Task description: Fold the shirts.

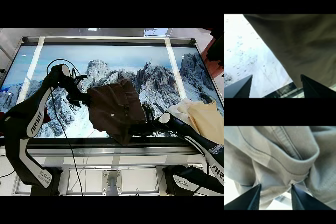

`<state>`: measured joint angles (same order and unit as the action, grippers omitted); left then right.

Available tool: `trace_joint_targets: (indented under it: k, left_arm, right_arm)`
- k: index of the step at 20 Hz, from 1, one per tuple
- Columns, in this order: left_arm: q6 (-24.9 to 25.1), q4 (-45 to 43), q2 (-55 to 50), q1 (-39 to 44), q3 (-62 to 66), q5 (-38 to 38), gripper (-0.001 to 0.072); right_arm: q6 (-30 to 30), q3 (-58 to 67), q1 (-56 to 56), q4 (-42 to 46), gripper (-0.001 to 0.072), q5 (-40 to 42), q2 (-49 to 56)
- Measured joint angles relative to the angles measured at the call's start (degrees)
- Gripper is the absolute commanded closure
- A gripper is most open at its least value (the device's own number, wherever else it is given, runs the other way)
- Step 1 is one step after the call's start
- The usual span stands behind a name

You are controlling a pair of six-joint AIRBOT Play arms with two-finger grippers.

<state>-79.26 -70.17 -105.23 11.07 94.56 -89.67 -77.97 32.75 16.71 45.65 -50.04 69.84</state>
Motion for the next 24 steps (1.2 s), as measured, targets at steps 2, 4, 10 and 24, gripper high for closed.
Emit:
trace_joint_targets:
  k: [2,4,10,24]
  left_arm:
    - [0.26,1.11,0.00,-0.15,-0.22,0.00,0.0003]
    - [0.46,2.29,0.00,-0.24,-0.33,-0.13,0.0004]
    - [0.68,13.27,0.68,-0.26,0.50,1.81,0.0156]
    - [8.02,3.96,7.39,28.26,1.29,10.97,0.0242]
  right_arm:
    - [-0.46,0.00,0.00,-0.02,0.0263,1.11,0.09]
    - [-1.53,-0.02,0.00,-0.59,0.0263,2.89,0.57]
    - [0.02,0.59,-0.02,-3.63,0.0263,4.55,1.86]
    - [-5.05,14.56,-21.18,28.33,0.0263,-19.85,-17.70]
